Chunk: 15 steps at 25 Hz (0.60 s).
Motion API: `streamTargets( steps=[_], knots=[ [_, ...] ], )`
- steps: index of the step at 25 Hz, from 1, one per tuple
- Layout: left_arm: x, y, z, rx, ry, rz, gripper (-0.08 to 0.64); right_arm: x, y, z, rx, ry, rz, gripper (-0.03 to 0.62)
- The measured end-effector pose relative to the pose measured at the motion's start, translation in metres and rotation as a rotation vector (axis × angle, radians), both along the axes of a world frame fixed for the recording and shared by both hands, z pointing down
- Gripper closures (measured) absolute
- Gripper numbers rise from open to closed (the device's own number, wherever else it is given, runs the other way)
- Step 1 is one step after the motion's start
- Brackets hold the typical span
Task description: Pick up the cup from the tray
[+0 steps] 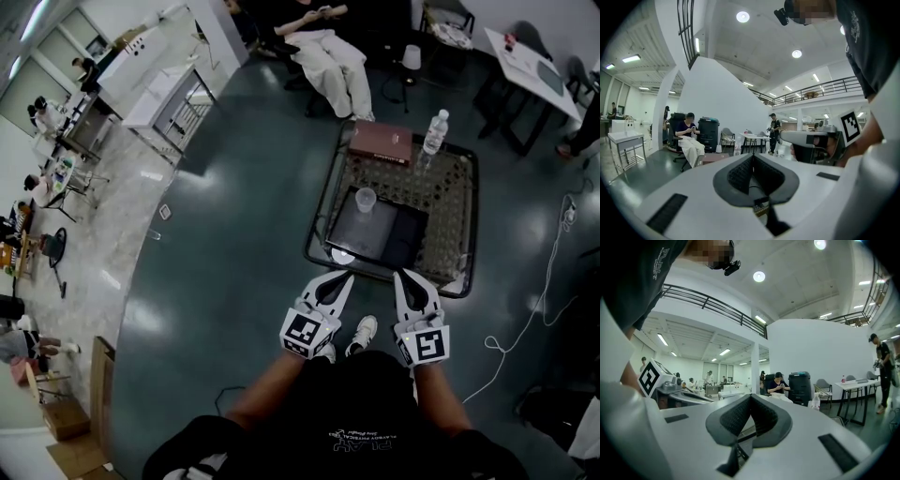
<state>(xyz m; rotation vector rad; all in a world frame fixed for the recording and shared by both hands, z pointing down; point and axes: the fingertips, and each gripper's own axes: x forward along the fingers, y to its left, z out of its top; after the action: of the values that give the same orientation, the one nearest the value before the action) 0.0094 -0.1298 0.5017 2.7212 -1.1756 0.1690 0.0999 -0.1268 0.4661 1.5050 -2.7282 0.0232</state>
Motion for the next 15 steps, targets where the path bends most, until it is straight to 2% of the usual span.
streamTargets(
  steps=[15],
  knots=[
    [0.022,-0.019,-0.005,0.012,-0.029,-0.039,0.551,0.016,-0.023,0.002,0.000,-0.028,-0.049,0.584]
  ],
)
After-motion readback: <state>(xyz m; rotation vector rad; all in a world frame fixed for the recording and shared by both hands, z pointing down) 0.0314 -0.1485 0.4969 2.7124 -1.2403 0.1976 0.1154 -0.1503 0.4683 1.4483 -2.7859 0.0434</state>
